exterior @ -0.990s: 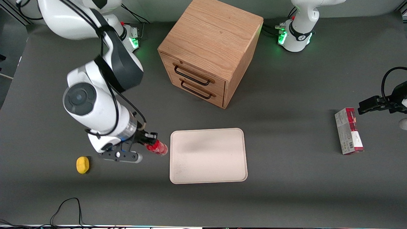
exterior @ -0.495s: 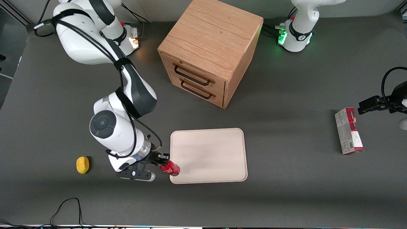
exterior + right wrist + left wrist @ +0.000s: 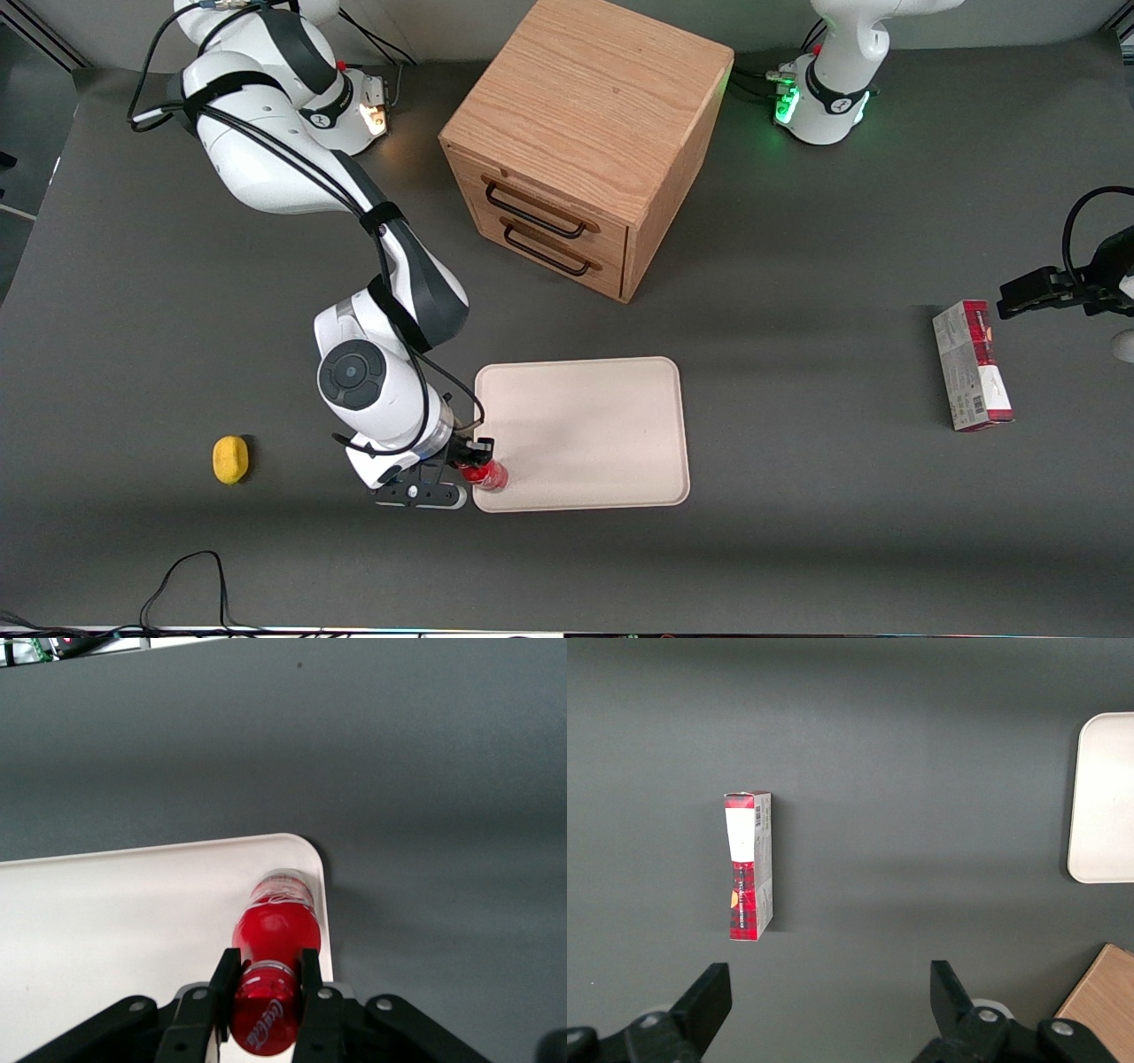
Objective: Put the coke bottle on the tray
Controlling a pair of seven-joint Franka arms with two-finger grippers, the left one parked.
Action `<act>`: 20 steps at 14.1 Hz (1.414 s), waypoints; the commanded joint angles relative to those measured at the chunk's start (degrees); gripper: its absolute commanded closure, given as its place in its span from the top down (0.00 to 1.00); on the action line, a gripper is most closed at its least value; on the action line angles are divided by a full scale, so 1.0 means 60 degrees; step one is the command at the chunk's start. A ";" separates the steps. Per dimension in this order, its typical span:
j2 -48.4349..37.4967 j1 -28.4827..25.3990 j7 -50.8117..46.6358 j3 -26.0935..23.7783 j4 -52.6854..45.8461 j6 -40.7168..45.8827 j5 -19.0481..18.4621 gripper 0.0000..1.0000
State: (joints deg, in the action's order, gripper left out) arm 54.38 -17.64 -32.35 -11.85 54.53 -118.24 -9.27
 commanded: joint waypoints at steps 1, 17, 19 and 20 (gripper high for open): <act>0.0180 0.0011 0.0119 -0.0091 -0.0271 -0.0128 -0.0285 1.00; -0.3886 0.0610 0.0264 -0.0384 0.2460 0.2348 0.0593 1.00; -0.5248 0.0670 0.1125 0.0388 0.4131 0.2289 0.0913 1.00; -0.5835 0.0655 0.1637 0.0857 0.4748 0.2303 0.1481 1.00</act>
State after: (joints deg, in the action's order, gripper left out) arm 30.35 -14.41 -28.01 -11.27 68.95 -103.13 -5.40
